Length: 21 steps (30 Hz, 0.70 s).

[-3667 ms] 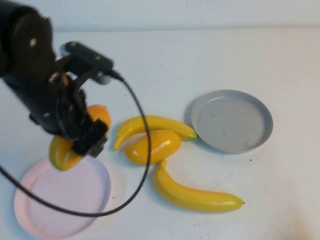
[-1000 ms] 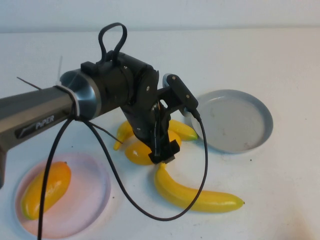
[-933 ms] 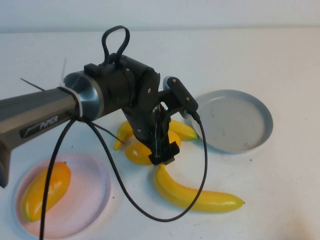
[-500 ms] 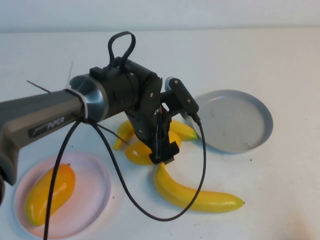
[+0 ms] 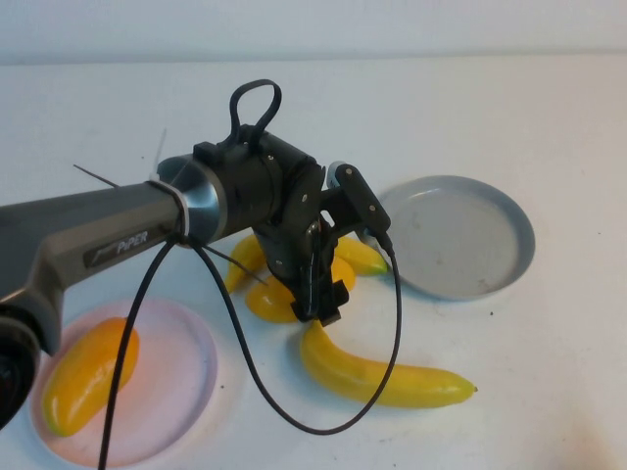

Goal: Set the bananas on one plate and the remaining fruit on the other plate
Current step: Put one type of fruit in the left plate

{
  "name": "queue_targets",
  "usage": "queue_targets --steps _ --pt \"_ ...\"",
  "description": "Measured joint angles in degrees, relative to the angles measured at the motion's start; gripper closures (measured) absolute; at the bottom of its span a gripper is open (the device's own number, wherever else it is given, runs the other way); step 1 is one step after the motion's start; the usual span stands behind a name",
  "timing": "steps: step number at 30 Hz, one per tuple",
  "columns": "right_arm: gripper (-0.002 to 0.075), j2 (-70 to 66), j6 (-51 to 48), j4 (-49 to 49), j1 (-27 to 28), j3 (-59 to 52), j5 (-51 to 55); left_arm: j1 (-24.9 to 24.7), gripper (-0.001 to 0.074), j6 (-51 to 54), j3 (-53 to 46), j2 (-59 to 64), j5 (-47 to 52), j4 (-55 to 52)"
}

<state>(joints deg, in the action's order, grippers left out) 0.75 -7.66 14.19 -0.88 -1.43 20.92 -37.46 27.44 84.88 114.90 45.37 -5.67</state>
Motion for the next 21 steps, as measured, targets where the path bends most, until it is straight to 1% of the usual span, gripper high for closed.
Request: queue_targets --steps 1,2,7,12,16,21 --pt "0.0743 0.0 0.0 0.0 0.0 0.0 0.0 0.0 0.0184 0.0 0.0 0.1 -0.12 -0.05" --pt "0.0743 0.0 0.0 0.0 0.0 0.0 0.0 0.0 0.0192 0.0 0.0 0.1 -0.35 -0.14" --pt "0.0743 0.0 0.0 0.0 0.0 0.0 0.0 0.0 0.0191 0.0 0.52 0.1 -0.1 -0.5" --pt "0.0743 0.0 0.0 0.0 0.0 0.0 0.0 0.0 0.0191 -0.12 4.42 -0.01 2.87 0.24" --pt "0.0743 0.0 0.0 0.0 0.0 0.0 0.0 0.0 0.0191 -1.16 9.4 -0.59 8.04 1.63" --pt "0.0743 0.0 0.0 0.0 0.0 0.0 0.0 0.0 0.0191 -9.55 14.51 -1.98 17.84 2.38"
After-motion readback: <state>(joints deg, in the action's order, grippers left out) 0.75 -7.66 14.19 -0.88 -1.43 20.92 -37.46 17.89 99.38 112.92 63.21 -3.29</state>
